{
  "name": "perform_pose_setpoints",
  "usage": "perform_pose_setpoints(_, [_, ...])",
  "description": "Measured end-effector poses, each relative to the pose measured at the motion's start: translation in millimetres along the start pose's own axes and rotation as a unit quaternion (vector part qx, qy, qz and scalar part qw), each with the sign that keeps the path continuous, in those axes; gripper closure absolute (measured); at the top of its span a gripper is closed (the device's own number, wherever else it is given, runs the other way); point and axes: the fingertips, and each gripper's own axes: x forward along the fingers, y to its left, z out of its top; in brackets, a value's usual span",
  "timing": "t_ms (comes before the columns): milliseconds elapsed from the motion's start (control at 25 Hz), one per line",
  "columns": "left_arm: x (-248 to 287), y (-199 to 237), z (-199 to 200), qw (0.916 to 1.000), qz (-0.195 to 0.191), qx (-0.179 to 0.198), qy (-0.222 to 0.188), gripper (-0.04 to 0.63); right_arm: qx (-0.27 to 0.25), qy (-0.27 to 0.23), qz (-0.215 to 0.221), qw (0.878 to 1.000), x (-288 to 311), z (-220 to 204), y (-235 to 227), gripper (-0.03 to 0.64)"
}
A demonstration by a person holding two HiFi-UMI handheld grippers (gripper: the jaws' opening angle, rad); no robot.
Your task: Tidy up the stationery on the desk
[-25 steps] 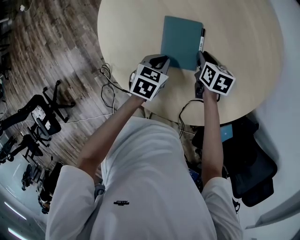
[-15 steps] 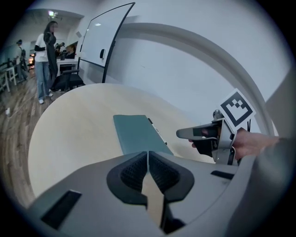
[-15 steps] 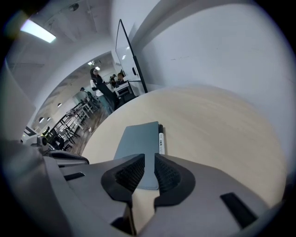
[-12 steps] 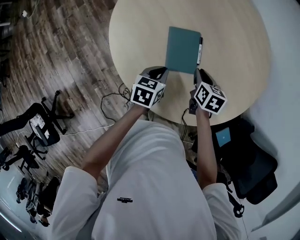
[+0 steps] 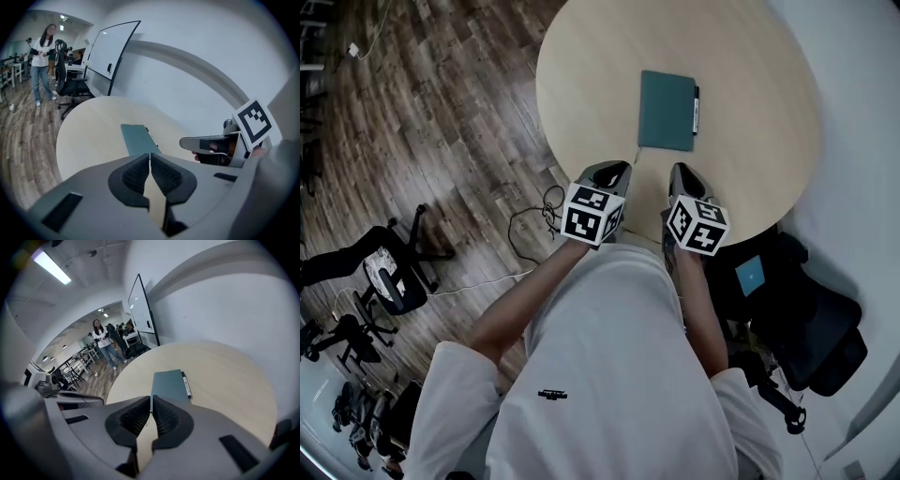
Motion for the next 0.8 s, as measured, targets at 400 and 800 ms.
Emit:
perform_pose_setpoints(400, [-28,-44,12,0.9988,0.017,-0.027,-0.038,0.566,-0.018,-0.034,0.047,0.998,-55,16,8,0.58])
perform_pose_setpoints(800, [-6,-102,28,0.9956,0.061,-0.024,-0.068,0.566,-0.051,-0.038,0.076,0.995,-85,27,-45,0.582])
